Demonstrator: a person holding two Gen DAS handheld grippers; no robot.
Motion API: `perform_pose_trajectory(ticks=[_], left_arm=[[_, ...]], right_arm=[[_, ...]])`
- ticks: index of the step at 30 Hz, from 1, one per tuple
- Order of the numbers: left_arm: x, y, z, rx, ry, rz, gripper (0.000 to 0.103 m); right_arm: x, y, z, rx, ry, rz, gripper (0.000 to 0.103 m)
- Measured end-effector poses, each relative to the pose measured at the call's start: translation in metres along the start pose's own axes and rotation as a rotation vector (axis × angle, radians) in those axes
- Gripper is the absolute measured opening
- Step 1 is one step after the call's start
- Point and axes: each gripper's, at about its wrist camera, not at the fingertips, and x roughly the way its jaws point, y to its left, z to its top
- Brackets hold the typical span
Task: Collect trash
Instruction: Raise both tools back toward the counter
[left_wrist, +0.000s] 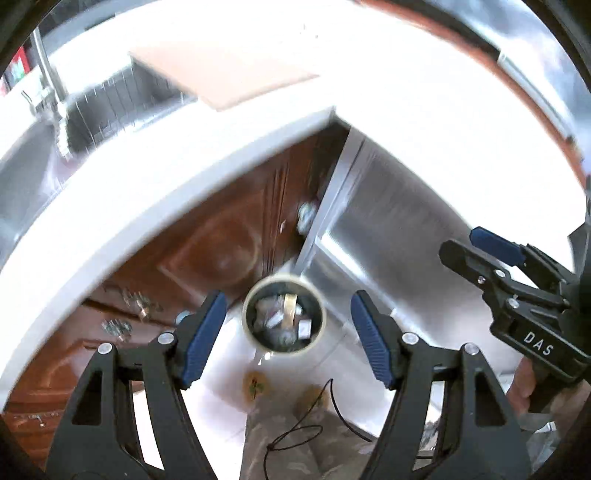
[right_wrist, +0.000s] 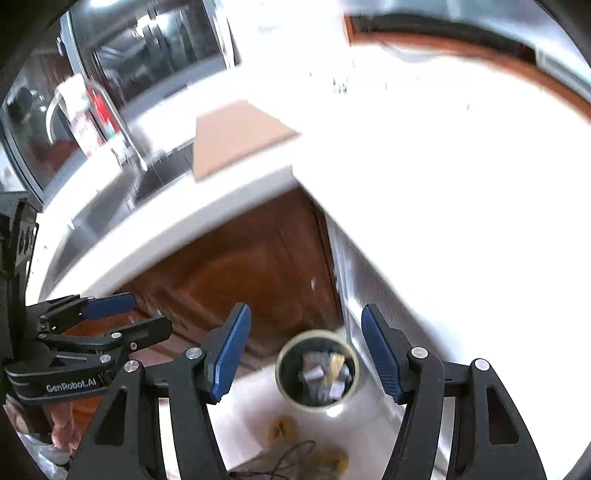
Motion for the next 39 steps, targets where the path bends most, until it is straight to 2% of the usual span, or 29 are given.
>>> perform_pose_trajectory(ticks=[3,8,15,17,20,25,31,35,39], left_arm=[[-0.035,-0.004,0.026,0.000,-0.078,0.017,0.067],[-0.084,-0.014,0.074,0.004,-0.176,0.012,0.067],[-0.133,-0.025,0.157,0.052,-0.215,0.033,0.067],[-0.138,-0.027,0.184,0.067,-0.219,0.038,0.067],[-0.131,-0.031,0.231,0.097,-0.205,0.029,0.067],[-0.095,-0.033,0.314,0.169,-0.193,0.013,0.067],[-0.007,-0.031,0.418,0.212,-0.130,-0.014,0.067],[0.074,-0.024,0.479,0.213,-0.045,-0.040,0.067],[0.152,-0.016,0.519,0.173,0.033,-0.052,0.067]], right_arm=[[-0.030,0.002,0.028,-0.012,-0.054,0.002,0.064],[-0.073,0.006,0.090,-0.069,-0.086,-0.011,0.064],[-0.112,-0.009,0.200,-0.079,-0.099,-0.016,0.064],[-0.125,-0.024,0.233,-0.068,-0.085,-0.020,0.064],[-0.118,-0.040,0.286,-0.046,-0.074,-0.035,0.064],[-0.079,-0.071,0.373,-0.019,-0.058,-0.083,0.064],[0.016,-0.109,0.469,-0.008,0.015,-0.107,0.064],[0.089,-0.129,0.504,0.018,0.072,-0.108,0.064],[0.160,-0.149,0.532,0.053,0.130,-0.118,0.064]])
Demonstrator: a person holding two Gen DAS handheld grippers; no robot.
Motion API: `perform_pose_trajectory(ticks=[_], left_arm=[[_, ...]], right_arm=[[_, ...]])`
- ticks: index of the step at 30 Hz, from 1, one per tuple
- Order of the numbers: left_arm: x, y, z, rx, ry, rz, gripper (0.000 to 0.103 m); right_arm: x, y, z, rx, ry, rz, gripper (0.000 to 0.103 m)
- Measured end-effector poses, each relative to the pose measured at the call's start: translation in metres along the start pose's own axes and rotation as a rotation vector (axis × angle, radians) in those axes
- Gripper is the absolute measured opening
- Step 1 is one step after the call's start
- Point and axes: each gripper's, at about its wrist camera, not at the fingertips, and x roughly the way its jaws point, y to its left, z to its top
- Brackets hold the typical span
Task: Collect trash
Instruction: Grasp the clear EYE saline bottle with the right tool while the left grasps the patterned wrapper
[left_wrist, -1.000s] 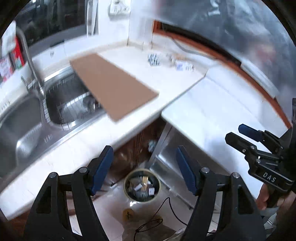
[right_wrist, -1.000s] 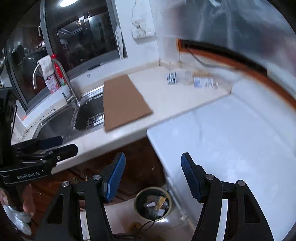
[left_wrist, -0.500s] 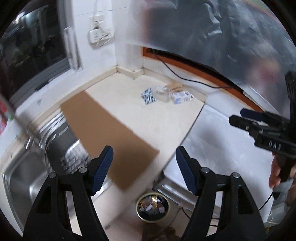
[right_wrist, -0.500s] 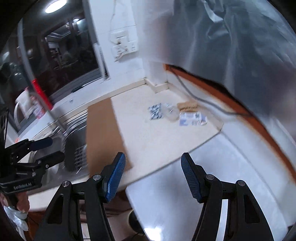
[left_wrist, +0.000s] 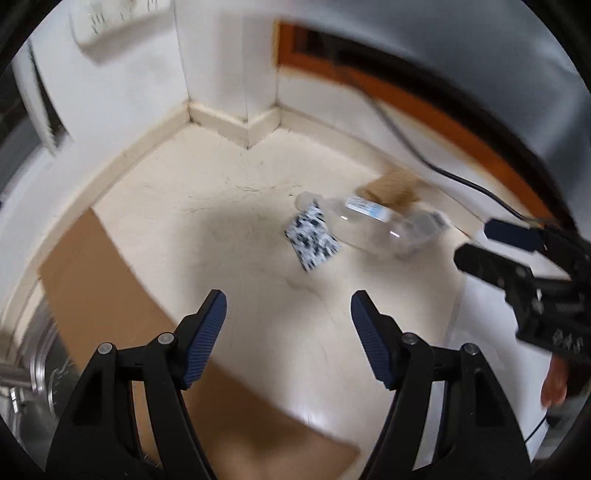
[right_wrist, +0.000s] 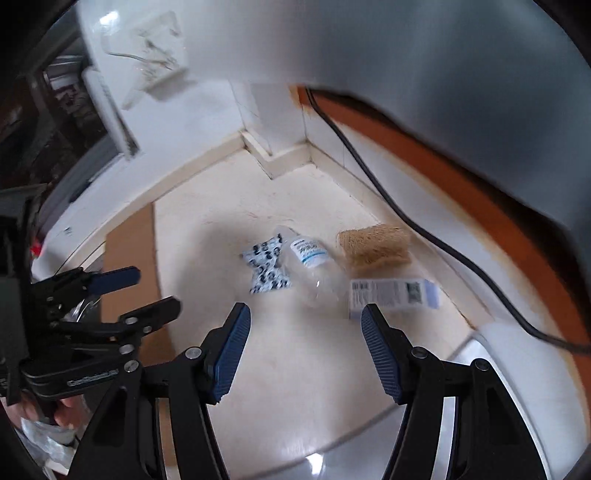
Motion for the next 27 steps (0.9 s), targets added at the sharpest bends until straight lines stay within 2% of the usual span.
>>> perform_pose_trajectory(ticks=[6,11,20,21,22,27], left_arm=[[0.070,0.023,0.031,-0.075,0.042,-0.050,0.067],[0.108,0.035,0.045,-0.100,0.051,-0.072,0.067],[0.132,0.035,0.049,-0.068,0.064,-0.113,0.067],[0.134,0.034,0.049,-0.066,0.068,-0.120,0.067],[0.136,0.033,0.049,-0.061,0.073,-0.128,0.067],[0.145,0.026,0.049,-0.042,0.080,-0.161,0.067]], right_arm=[[0.074,-0.011,0.033,0.016,0.053,-0.003,0.064],[0.114,-0.007,0.029,-0.014,0.085,-0.006,0.064],[0.158,0.002,0.015,-0.105,0.137,-0.001,0.064],[0.161,0.003,0.013,-0.112,0.142,-0.001,0.061],[0.163,0.003,0.011,-0.117,0.143,0.000,0.058],[0.157,0.000,-0.001,-0.110,0.114,0.018,0.056]])
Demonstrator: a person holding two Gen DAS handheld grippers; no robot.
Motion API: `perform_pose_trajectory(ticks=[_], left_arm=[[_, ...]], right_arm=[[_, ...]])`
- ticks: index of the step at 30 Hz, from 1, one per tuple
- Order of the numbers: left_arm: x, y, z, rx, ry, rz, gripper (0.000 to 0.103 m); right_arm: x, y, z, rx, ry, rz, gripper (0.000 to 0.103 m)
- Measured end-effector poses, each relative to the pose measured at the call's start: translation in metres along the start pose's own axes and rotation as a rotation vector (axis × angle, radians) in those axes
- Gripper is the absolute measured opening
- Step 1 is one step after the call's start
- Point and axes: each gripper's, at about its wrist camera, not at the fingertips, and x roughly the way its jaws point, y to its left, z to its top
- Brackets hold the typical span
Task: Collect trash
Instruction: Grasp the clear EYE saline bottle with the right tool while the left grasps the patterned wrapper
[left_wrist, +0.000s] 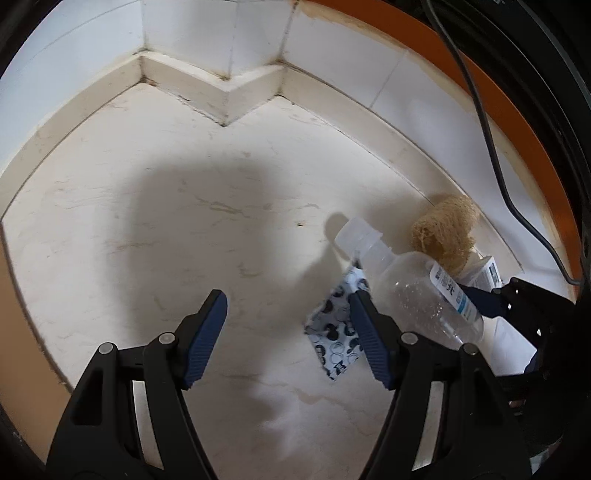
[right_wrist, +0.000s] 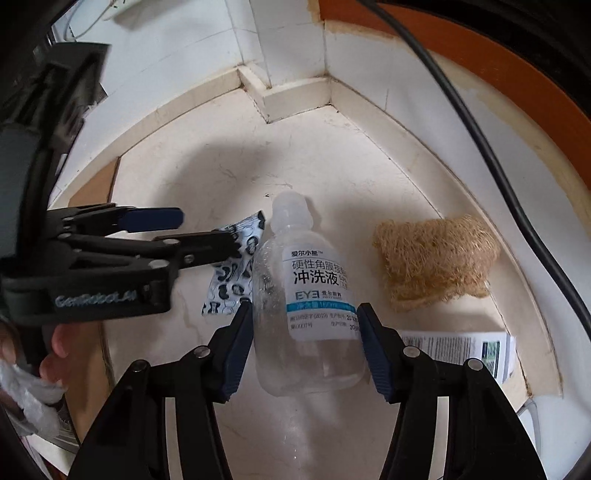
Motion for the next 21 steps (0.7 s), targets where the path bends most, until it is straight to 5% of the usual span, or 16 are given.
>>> perform_pose_trajectory(ticks=[9,17,21], left_arm=[[0.013,-0.017,0.003,-0.006,0.005,-0.057,0.066],[0.021,-0.028,0.000,-0.041,0.005,-0.148,0.026],[0.018,-0.034,-0.005,-0.062,-0.021,-0.159,0.016]], right_arm=[[-0.011,-0.016,-0.020,0.090,-0.038,0.003,0.055],[-0.016,-0.016,-0.033,0.110,-0.051,0.012,0.055],[-0.019,-0.017,-0.039,0.118,-0.060,0.010,0.055]])
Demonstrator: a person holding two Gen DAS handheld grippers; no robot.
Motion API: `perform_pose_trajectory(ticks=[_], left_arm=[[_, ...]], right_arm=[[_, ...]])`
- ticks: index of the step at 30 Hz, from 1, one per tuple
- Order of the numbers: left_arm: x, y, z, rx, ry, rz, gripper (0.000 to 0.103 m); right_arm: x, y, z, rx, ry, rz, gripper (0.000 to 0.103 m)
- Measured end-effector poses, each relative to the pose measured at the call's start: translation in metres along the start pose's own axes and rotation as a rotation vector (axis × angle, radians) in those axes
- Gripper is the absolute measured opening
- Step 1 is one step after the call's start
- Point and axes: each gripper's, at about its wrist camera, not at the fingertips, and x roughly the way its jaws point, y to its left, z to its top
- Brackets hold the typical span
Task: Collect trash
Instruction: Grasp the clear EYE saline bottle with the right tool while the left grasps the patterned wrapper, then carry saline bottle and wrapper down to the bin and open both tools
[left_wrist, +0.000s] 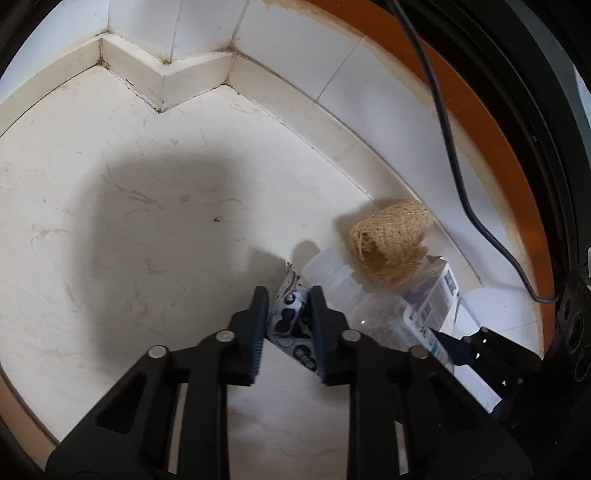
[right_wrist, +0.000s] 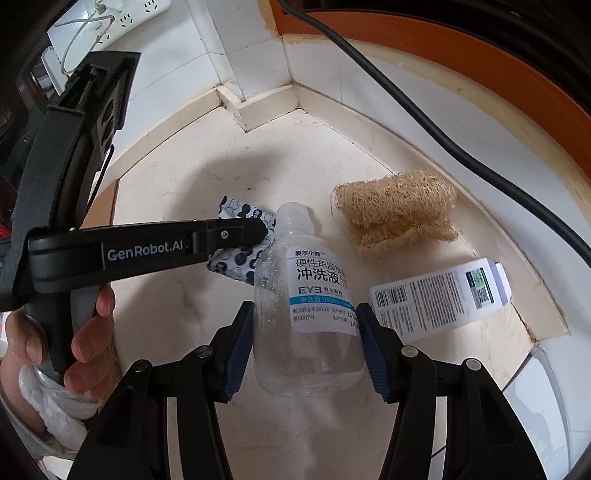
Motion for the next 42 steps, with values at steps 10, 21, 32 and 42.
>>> perform_pose_trajectory(ticks=[10,21,32,42], left_arm=[[-0.048,-0.020,-0.039,0.010,-0.043,0.072,0.012],[-0.157,-0.063,-0.139,0.067,-0.098,0.134,0.012],[-0.248,-0.098,-0.285,0.071,-0.157,0.157,0.012],[-0.278,-0.127,-0.438,0.135,-0.177,0.257,0.012]], right_arm=[[-0.038,0.016,-0.019,-0.004,-0.041,0.015,0.054],[-0.144,0.048,-0.099,-0.050,-0.099,0.065,0.054],[-0.248,0.096,-0.237,-0.132,-0.129,0.147,0.054],[-0.277,0.138,-0.396,-0.222,-0.115,0.164,0.054]])
